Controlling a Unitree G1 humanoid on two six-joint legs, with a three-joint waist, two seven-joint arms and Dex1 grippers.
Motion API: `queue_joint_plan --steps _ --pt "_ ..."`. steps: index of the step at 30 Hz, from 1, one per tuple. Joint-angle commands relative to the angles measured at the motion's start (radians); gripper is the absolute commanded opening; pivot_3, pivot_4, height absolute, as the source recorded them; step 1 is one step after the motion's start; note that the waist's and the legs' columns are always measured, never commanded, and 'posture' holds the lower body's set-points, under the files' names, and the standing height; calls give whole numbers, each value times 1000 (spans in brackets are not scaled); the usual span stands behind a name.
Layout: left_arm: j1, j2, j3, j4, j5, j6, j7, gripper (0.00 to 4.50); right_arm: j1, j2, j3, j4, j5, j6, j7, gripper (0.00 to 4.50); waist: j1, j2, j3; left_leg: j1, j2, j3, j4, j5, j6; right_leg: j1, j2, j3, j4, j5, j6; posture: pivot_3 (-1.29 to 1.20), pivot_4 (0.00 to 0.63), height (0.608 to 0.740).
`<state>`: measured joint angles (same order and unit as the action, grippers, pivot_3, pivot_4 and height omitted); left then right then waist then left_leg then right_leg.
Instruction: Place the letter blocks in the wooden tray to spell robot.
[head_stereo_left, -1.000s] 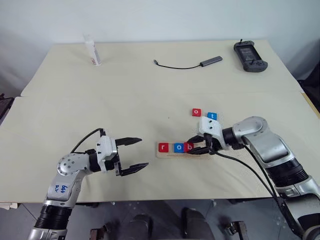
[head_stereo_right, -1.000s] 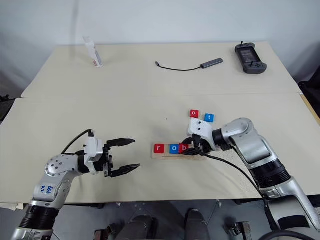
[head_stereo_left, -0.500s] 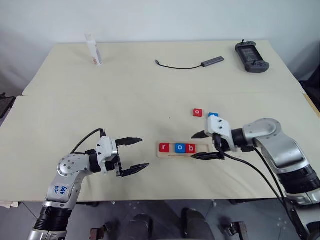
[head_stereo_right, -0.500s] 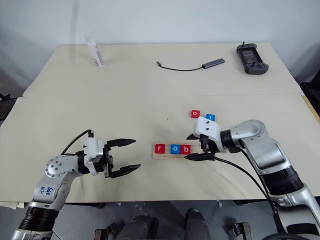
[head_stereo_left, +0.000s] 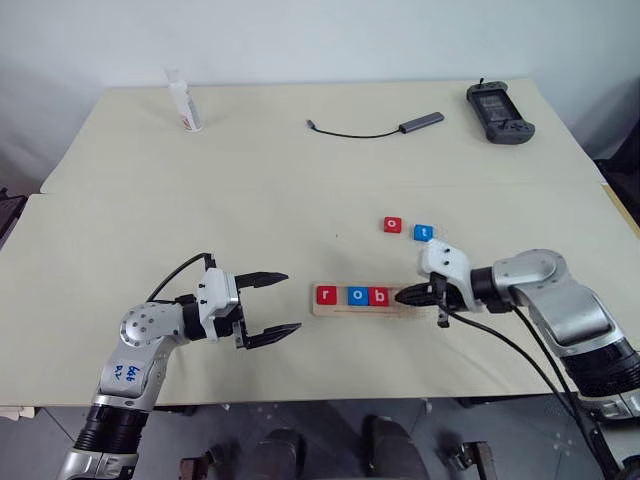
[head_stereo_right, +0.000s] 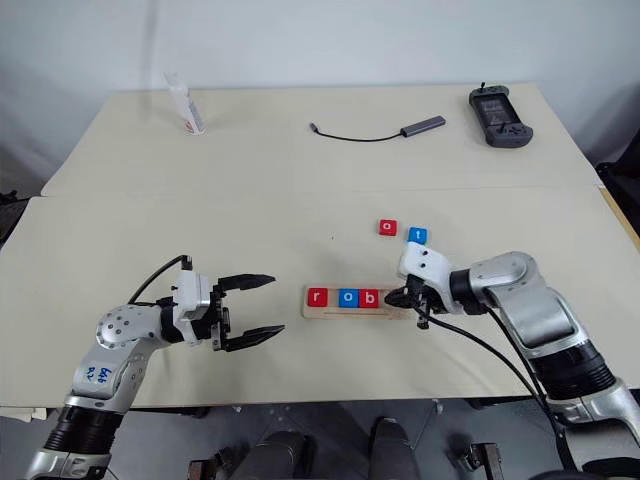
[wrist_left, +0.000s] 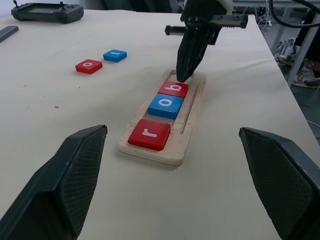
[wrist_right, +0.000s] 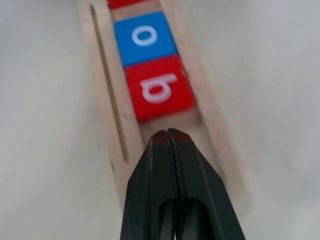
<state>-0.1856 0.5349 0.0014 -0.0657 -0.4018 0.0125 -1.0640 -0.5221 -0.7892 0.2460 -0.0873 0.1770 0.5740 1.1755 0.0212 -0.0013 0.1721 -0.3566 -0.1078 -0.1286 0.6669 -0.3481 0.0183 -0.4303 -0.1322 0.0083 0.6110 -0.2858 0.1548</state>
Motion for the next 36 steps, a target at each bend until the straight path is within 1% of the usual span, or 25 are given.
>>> queue_joint_plan --steps 1,8,13,17,19,20,21,23,26,28,29,31,32,34,36 --pt "11 5 10 -30 -4 -10 6 4500 -30 19 10 -13 -3 6 -10 18 0 0 0 0 0 0 0 0 0 0 0 0 0 0 0 0 150 740" --pt "22 8 14 -45 -5 -6 18 4500 -58 60 29 -36 3 26 -27 18 0 0 0 0 0 0 0 0 0 0 0 0 0 0 0 0 150 740" --pt "32 12 14 -53 -7 -3 24 4500 -37 46 25 -64 -1 22 -33 18 0 0 0 0 0 0 0 0 0 0 0 0 0 0 0 0 150 740" --pt "30 17 16 -47 -10 -2 18 4500 46 1 -122 -128 68 10 -45 18 4 0 0 0 0 0 0 0 0 0 0 0 0 0 0 0 150 740" --pt "23 20 16 -33 -11 -5 12 4500 112 -19 -220 -159 111 7 -58 364 7 0 0 0 -1 0 0 0 0 0 0 0 0 0 0 0 150 740" --pt "18 21 16 -24 -11 -8 9 4500 152 -29 -271 -177 135 10 -62 618 8 0 0 0 -1 -1 0 0 1 1 -1 0 0 0 0 0 150 740" --pt "12 22 15 -15 -11 -10 6 4500 201 -36 -326 -195 146 -7 -71 894 9 0 0 0 -1 -1 0 0 1 1 -1 0 0 0 0 0 150 740" --pt "-1 20 14 5 -9 -15 0 4500 301 -31 -432 -229 156 -51 -108 1631 11 0 0 0 -1 -1 0 0 1 1 0 -1 0 0 0 0 150 740" --pt "-18 15 13 32 -5 -22 -6 4500 438 8 -558 -261 157 -132 -172 2627 8 0 0 0 0 -1 -1 -1 1 1 0 -1 0 0 0 0 150 740" --pt "-29 11 14 50 -2 -27 -5 4500 538 38 -625 -300 165 -119 -223 3314 3 0 0 0 0 0 0 0 1 1 0 0 0 0 0 0 150 740" --pt "-38 5 24 60 -4 -23 12 4500 598 73 -664 -320 163 -131 -259 3614 4 0 0 0 0 0 -1 0 1 1 0 0 1 0 0 0 150 740" --pt "-53 -4 39 73 -11 -15 35 4500 695 140 -721 -336 168 -203 -295 4354 5 0 0 0 0 -1 -1 0 1 1 1 -1 1 0 0 0 150 740" --pt "-56 -4 41 77 -10 -15 35 4500 733 170 -741 -327 155 -259 -312 4469 5 0 0 0 0 0 -1 0 1 1 1 0 1 0 0 0 150 740" --pt "-60 -3 39 83 -8 -14 28 4500 791 214 -770 -290 125 -366 -341 4469 3 0 0 1 0 0 0 0 1 1 0 0 2 0 0 0 150 740" --pt "-71 1 36 93 -6 -14 17 4500 825 267 -801 -234 133 -462 -366 4469 2 0 0 2 -1 2 0 -1 1 2 0 2 1 0 0 0 150 740"
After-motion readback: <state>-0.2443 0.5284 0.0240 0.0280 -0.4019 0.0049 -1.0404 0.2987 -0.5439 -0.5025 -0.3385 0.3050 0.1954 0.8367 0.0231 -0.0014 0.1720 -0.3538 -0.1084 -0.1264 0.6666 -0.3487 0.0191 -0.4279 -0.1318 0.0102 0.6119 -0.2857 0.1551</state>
